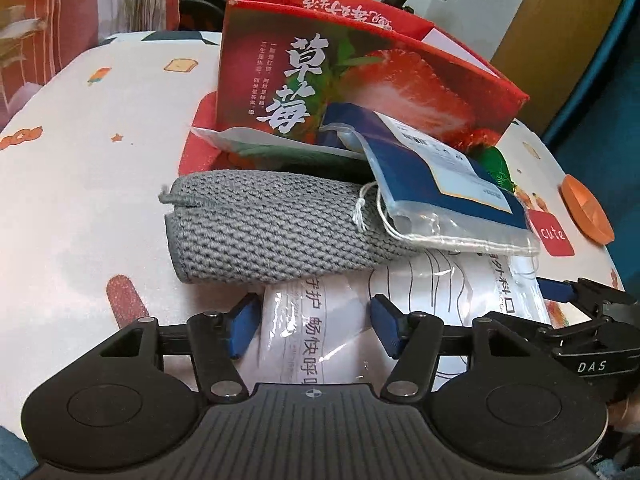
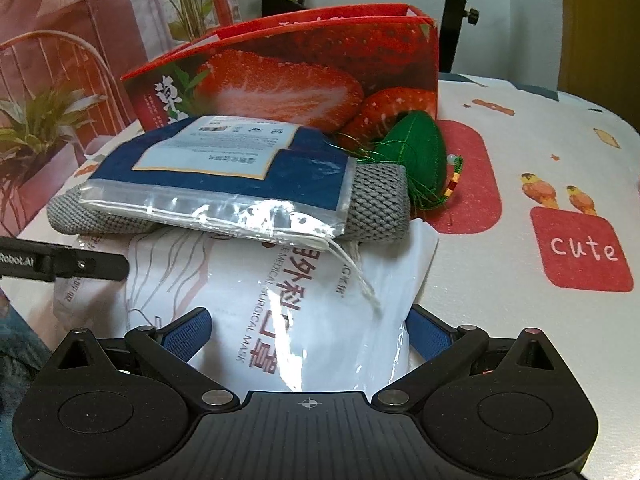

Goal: Organize soft objects
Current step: 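Close the left gripper on the white surgical-mask bag edge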

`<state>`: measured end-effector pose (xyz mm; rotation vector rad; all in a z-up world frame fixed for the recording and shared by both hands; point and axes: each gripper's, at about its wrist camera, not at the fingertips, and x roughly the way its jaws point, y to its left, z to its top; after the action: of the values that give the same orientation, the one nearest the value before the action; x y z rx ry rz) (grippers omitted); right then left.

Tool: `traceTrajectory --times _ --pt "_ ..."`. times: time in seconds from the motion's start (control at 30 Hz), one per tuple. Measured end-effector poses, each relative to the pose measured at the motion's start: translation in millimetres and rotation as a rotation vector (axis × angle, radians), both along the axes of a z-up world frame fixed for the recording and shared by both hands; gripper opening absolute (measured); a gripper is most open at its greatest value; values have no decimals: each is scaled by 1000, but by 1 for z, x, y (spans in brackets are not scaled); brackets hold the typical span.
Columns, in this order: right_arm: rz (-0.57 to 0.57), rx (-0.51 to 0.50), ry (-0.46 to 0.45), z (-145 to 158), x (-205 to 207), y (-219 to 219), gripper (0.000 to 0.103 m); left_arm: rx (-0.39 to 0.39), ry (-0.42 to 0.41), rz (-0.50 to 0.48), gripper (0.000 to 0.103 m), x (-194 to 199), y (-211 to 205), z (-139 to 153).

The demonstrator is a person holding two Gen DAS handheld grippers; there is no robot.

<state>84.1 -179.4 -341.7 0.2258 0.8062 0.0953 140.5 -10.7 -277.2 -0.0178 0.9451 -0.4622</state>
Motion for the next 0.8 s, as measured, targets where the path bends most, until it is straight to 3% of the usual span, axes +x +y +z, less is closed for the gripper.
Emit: traceTrajectory --times 0.07,0.3,0.6,0.8 --pt "12 8 -5 1 0 1 92 7 -9 -10 63 -4 -2 1" --pt "14 20 -20 8 -4 1 76 -14 -1 -14 62 -13 1 1" --pt "-54 26 0 11 -8 -10 81 1 -1 18 62 -17 4 -3" --pt "-95 91 40 6 -15 -26 80 -1 -2 25 63 -17 7 -5"
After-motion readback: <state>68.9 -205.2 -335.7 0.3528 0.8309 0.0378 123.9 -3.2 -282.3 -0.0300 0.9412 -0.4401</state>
